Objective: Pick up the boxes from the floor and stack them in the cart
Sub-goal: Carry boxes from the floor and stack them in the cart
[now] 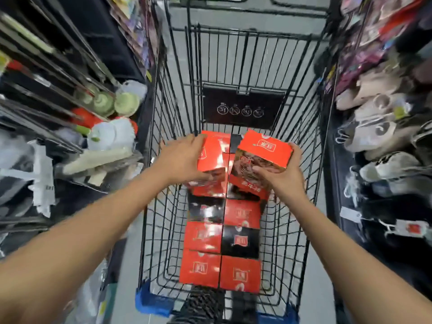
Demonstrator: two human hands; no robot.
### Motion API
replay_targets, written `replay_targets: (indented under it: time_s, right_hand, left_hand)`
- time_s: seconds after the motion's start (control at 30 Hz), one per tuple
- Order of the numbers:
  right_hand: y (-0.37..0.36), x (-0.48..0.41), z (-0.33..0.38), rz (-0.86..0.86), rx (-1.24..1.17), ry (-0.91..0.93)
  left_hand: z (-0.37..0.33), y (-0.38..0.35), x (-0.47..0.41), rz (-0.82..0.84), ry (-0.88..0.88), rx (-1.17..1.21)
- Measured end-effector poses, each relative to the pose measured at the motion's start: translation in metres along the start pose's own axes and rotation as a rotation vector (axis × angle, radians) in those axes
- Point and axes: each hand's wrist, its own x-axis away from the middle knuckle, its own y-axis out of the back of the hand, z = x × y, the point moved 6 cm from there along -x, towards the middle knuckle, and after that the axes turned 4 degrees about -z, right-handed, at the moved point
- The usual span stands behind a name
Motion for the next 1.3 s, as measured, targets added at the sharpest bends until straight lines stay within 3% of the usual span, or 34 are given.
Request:
replay_targets:
  time_s: [0.17, 0.4, 0.77, 0.9, 1.03, 1.13, 1.3]
  right_hand:
    - [-0.012, -0.071, -0.001, -0.045, 0.049, 0.071]
    - [-0.035, -0.140, -0.006, 0.050, 0.096, 0.140]
    - [-0.039, -0.165, -0.021, 0.278, 0.194, 0.160]
    - [-0.044, -0.163, -0.019, 0.320, 0.099, 0.106]
    - [-0.046, -0.161, -0.015, 0.249, -0.064, 0.004]
    - [-0.049, -0.159, -0.019, 0.181, -0.050, 0.010]
    - [-0.052, -0.156, -0.024, 0.146, -0.032, 0.016]
  left_hand:
    - [0.026, -0.019, -0.077, 0.004, -0.016, 0.002]
    - [0.037, -0.049, -0.140, 0.027, -0.117, -0.040]
    - [0.043, -0.070, -0.151, 0.090, -0.039, 0.054]
    - [0.042, -0.072, -0.153, 0.077, -0.056, 0.031]
    - [0.046, -0.067, -0.151, 0.046, -0.008, 0.040]
    - [0.050, -0.070, -0.143, 0.073, 0.130, 0.219]
    - [0.050, -0.068, -0.145, 0.011, 0.095, 0.281]
